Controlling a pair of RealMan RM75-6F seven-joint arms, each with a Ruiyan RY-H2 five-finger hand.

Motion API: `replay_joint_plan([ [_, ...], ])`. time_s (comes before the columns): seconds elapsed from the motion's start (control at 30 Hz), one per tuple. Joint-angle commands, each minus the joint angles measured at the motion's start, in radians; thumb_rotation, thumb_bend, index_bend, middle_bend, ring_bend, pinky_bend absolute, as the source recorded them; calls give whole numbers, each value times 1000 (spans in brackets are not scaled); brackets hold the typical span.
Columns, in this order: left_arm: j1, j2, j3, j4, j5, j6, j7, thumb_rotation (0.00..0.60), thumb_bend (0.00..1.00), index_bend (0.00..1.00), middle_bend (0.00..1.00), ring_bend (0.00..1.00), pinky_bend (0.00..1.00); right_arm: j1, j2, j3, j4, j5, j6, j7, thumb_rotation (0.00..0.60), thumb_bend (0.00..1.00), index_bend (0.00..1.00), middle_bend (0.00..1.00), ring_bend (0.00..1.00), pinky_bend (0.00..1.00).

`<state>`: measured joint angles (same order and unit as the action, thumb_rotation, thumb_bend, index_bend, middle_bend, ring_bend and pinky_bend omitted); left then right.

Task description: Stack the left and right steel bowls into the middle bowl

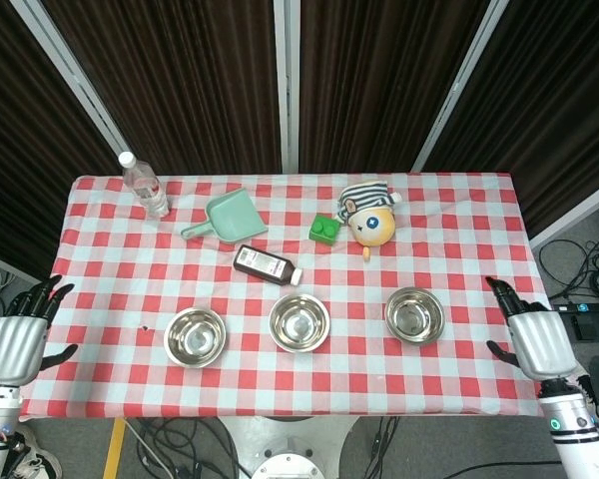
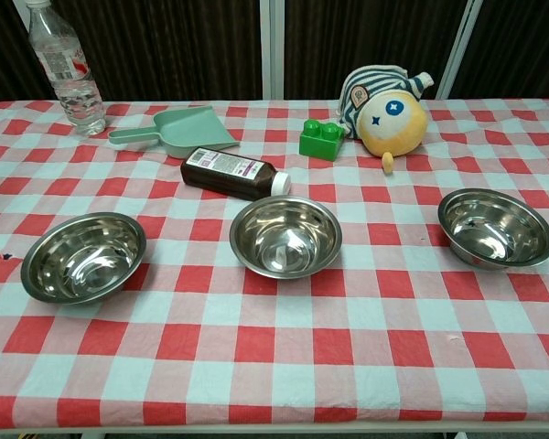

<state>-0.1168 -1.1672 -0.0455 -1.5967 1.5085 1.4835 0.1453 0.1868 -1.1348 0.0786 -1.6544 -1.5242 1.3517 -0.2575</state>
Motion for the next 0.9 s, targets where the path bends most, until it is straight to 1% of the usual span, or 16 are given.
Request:
replay_joint_plan([
  [0.03,0,4,0,-1,0,0,-1,600,123,199,194,159,231,62,-36,-3,10,5,-94,-90,600,88,246,289,687,717],
  [0.17,5,6,-1,-3,-1,9,-11,600,123,199,194,160,233,97,-63,-16,1,18,-159,-164,600,101,338,356,777,792],
  [0.23,7,7,-5,-5,-7,13,-20,600,123,199,194,160,234,105,-74,-26,-4,23,-178,-205,600,101,392,396,846,841],
  [0.33,6,8,-8,-4,-7,14,-27,600,122,199,194,159,234,115,-84,-39,-9,42,-207,-251,600,102,420,410,899,882],
  [0.5,5,5,-7,5,-7,11,-38,600,123,199,194,159,234,125,-113,-48,9,64,-226,-289,600,106,424,404,908,891],
  [0.9,4,-2,-16,26,-21,11,-61,600,122,199,194,159,234,159,-202,-59,110,74,-260,-278,600,143,428,394,908,891],
])
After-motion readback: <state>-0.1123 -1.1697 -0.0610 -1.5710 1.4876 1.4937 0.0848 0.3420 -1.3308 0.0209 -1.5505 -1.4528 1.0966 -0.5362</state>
